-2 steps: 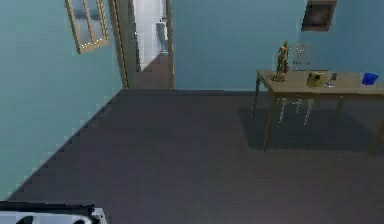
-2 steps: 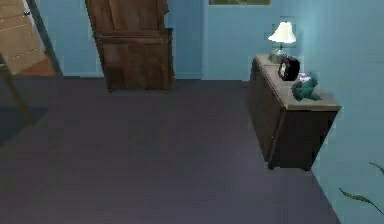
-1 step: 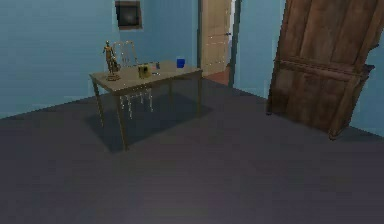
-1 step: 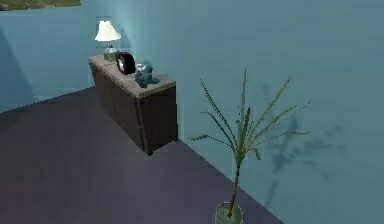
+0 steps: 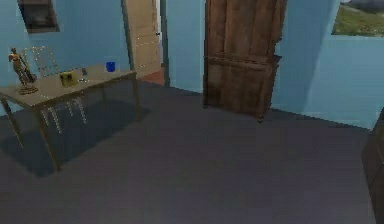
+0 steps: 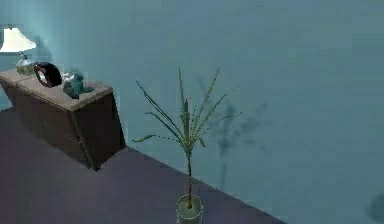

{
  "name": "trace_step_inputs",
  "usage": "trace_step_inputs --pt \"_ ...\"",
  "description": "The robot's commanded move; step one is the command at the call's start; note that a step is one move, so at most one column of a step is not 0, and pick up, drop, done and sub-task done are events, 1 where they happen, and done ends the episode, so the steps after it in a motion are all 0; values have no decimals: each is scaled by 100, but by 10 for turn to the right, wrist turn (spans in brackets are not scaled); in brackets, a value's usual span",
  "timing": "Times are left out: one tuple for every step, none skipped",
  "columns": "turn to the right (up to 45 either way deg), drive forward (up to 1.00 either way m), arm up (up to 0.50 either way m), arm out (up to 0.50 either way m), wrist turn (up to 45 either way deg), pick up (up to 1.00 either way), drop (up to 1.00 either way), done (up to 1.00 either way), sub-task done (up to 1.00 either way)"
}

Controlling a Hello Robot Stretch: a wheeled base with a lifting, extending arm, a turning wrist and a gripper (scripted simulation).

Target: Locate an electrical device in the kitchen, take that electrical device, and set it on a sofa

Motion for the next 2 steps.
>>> trace_step_inputs --pt "0 20 0 0 0 0 0 0 0" --pt "0 100 0 0 0 0 0 0 0"
